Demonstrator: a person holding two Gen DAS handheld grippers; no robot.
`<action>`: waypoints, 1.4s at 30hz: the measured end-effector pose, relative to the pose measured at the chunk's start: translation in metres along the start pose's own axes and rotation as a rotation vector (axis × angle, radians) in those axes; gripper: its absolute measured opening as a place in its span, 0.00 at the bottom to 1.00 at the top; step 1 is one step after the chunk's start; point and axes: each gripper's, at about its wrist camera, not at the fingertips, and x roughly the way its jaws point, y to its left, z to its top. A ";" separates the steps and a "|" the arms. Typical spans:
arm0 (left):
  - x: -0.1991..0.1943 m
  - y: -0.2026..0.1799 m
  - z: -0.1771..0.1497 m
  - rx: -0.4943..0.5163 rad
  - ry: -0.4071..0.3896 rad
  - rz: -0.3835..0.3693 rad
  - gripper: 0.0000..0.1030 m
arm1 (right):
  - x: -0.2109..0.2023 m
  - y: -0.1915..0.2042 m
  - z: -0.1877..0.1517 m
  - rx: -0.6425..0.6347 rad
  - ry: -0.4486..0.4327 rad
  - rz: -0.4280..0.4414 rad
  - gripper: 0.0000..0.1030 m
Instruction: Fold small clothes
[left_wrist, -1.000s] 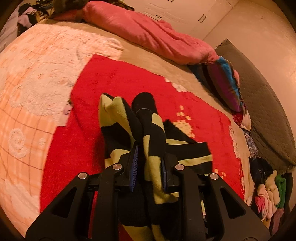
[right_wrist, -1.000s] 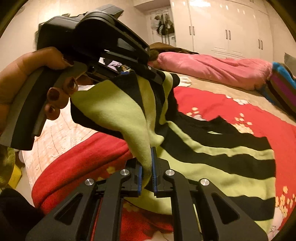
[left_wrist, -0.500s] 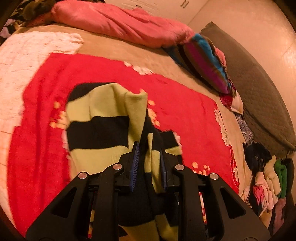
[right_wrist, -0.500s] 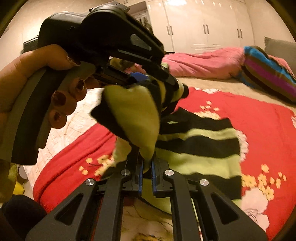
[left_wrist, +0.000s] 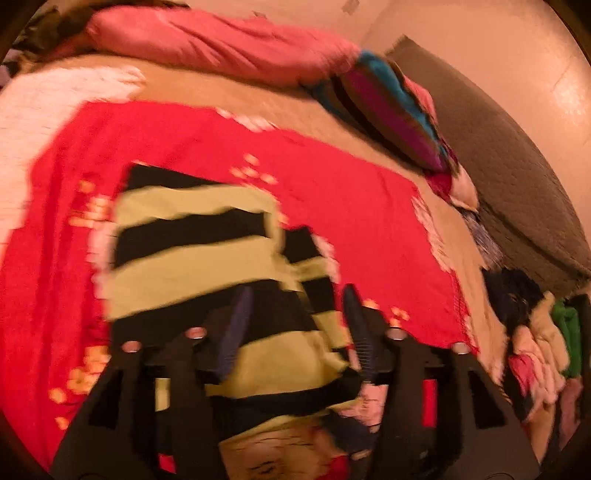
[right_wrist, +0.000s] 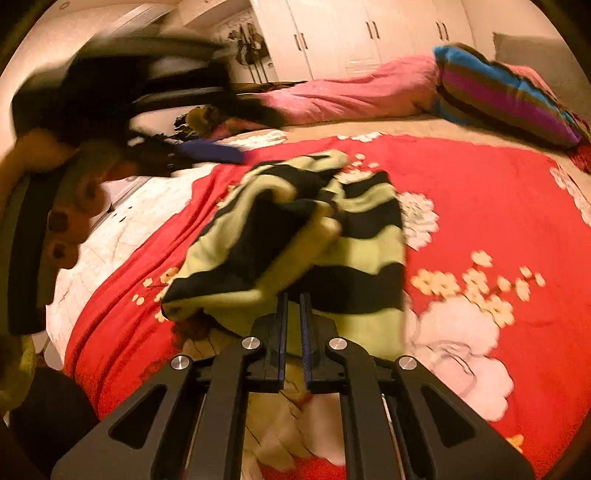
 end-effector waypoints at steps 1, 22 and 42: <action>-0.008 0.008 -0.004 0.000 -0.025 0.044 0.49 | -0.003 -0.007 -0.001 0.021 0.001 0.000 0.06; -0.001 0.074 -0.068 0.049 -0.064 0.245 0.68 | 0.115 -0.067 0.142 0.382 0.319 0.192 0.65; -0.016 0.061 -0.065 0.105 -0.183 0.178 0.79 | 0.060 -0.024 0.159 0.122 0.179 0.237 0.15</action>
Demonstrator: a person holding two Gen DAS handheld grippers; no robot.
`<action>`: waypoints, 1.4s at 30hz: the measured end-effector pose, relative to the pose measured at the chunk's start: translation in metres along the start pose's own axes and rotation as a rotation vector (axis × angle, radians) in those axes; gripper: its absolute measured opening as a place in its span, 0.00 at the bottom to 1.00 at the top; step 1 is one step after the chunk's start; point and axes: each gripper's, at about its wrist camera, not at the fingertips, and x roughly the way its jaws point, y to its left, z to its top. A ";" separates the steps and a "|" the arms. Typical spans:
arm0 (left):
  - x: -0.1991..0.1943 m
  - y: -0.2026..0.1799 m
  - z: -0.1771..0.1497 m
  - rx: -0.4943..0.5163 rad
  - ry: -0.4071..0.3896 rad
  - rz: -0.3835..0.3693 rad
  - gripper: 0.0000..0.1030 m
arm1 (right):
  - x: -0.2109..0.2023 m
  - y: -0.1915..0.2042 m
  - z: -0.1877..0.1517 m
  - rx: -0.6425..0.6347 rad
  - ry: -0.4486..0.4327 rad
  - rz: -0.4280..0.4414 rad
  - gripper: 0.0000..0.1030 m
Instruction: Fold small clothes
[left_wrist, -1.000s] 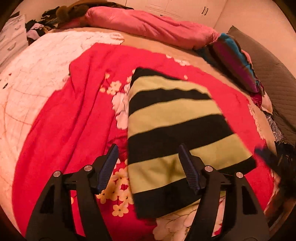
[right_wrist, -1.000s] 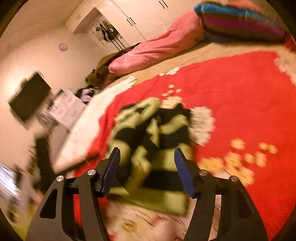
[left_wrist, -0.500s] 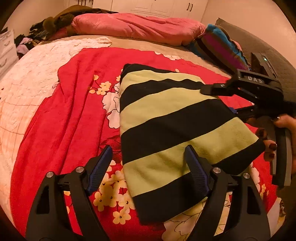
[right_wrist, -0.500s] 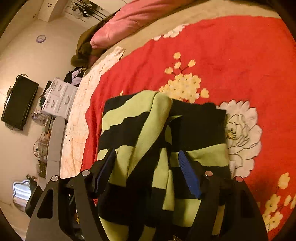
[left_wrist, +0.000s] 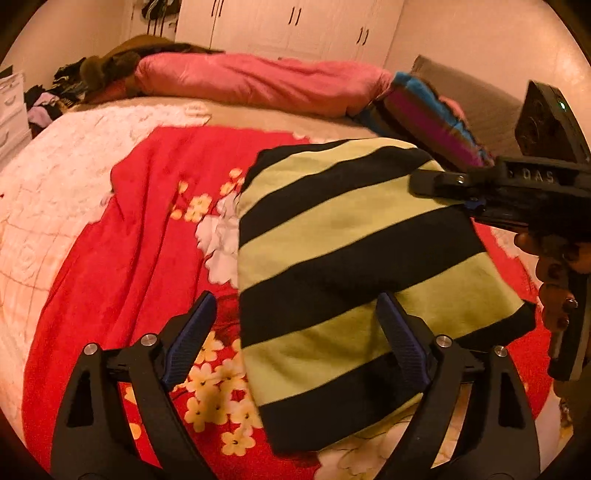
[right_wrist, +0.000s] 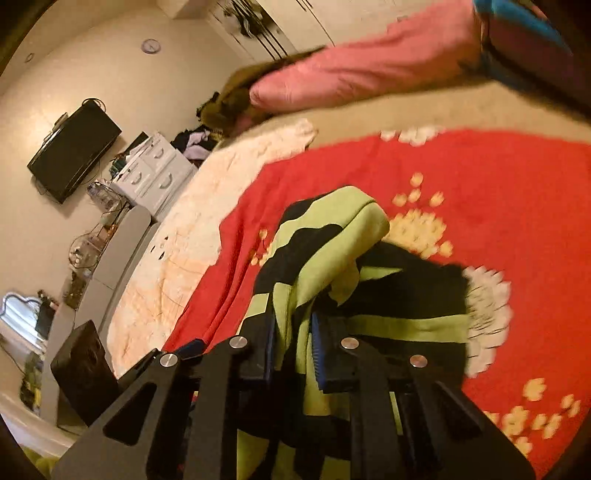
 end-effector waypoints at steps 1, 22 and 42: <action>-0.002 -0.003 0.001 0.007 -0.004 -0.011 0.80 | -0.007 -0.004 -0.001 -0.015 -0.013 -0.034 0.15; 0.040 -0.025 -0.027 0.105 0.175 -0.007 0.83 | 0.031 -0.052 -0.044 -0.064 0.054 -0.372 0.16; 0.037 -0.029 -0.025 0.113 0.169 0.008 0.83 | 0.000 -0.035 -0.099 -0.032 0.075 -0.354 0.50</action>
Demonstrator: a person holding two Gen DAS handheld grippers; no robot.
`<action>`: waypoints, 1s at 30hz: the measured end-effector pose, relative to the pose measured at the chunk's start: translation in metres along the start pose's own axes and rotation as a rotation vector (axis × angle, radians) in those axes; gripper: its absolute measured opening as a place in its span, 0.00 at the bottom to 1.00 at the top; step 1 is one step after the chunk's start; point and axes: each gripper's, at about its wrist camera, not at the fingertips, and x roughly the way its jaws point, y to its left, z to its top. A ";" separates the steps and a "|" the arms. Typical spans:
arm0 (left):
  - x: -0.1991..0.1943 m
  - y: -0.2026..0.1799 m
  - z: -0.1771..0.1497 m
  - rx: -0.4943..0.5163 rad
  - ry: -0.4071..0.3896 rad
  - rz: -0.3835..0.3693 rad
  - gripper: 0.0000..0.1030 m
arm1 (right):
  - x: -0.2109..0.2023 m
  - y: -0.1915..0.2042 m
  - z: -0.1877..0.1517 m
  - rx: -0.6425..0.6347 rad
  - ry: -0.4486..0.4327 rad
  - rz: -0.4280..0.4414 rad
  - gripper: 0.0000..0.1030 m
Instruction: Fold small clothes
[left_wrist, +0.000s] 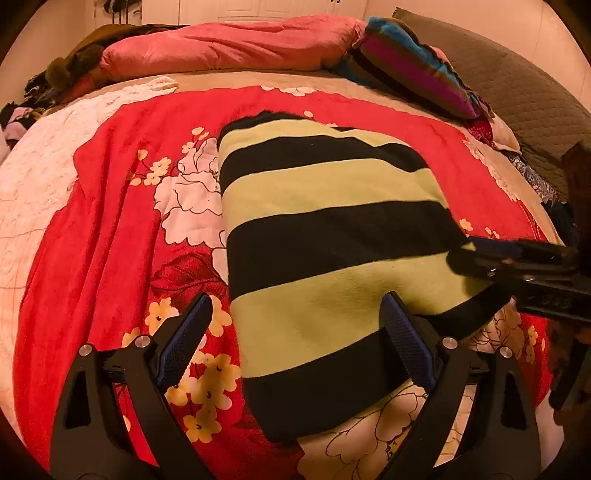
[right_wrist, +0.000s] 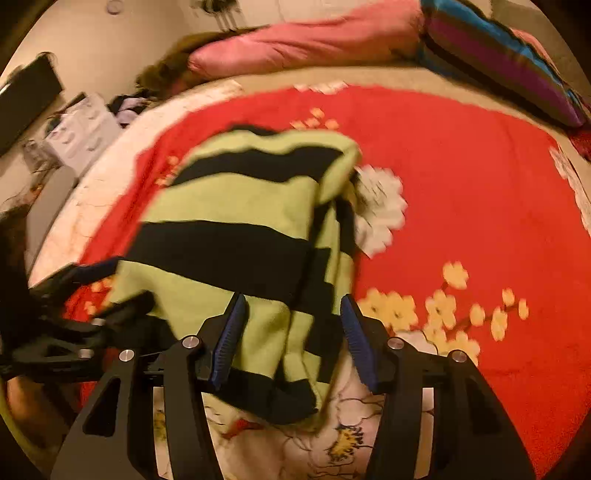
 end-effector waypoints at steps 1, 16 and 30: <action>0.001 0.000 -0.001 0.000 0.003 0.001 0.83 | 0.003 -0.002 -0.001 0.012 0.001 0.000 0.50; 0.008 0.009 -0.003 -0.032 0.030 0.009 0.85 | 0.017 -0.019 -0.010 0.066 -0.006 0.004 0.51; 0.031 0.028 -0.002 -0.139 0.060 -0.078 0.92 | 0.034 -0.037 0.001 0.094 0.015 0.183 0.60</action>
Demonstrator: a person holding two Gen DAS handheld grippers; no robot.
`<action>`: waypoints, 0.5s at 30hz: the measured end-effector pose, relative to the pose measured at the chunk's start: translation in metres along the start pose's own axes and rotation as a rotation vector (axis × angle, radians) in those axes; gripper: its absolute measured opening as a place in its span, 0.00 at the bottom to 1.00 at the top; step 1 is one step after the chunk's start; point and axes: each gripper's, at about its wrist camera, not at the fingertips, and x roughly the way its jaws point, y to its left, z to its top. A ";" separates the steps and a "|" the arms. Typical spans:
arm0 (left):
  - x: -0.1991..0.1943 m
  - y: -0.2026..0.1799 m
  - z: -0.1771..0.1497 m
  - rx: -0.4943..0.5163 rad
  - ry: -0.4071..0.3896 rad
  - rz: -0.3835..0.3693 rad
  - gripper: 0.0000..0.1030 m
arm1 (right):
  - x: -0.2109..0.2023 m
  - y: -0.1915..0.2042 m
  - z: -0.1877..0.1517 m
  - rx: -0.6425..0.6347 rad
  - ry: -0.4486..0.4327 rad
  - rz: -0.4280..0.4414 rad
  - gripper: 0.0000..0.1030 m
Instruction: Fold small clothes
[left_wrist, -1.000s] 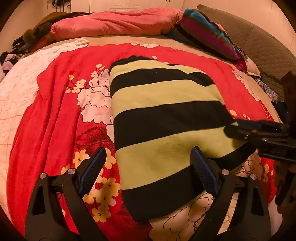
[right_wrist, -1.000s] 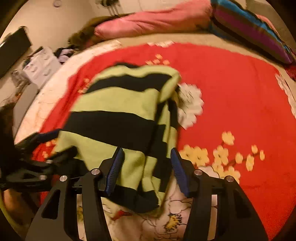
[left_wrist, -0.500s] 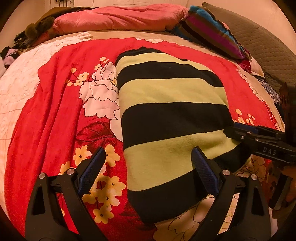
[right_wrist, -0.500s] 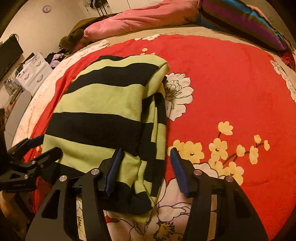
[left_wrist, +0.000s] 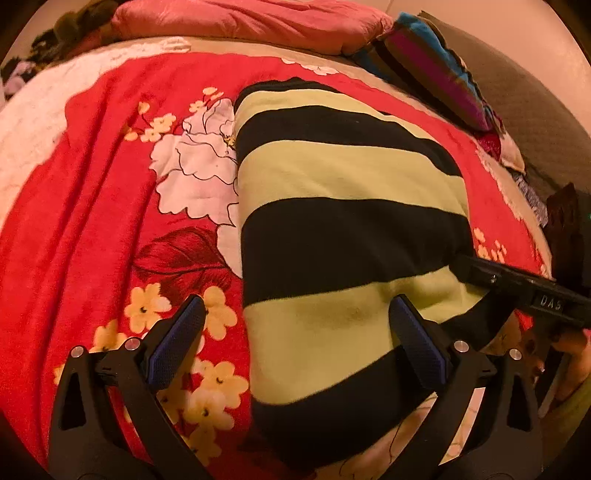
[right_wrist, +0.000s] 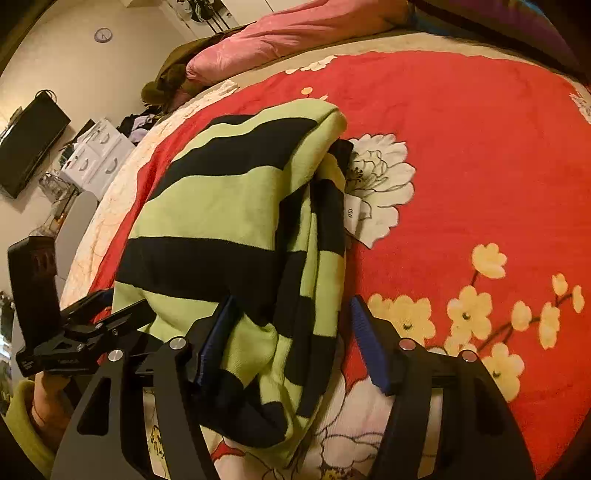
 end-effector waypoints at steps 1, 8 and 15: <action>0.001 0.001 0.001 -0.019 -0.007 -0.016 0.90 | 0.001 0.001 0.001 -0.006 -0.001 0.003 0.60; -0.001 0.002 0.007 -0.071 -0.017 -0.115 0.54 | 0.005 0.018 0.003 -0.010 0.002 0.032 0.38; -0.023 -0.003 0.012 0.002 -0.039 -0.050 0.46 | -0.005 0.045 0.002 -0.038 -0.029 0.013 0.38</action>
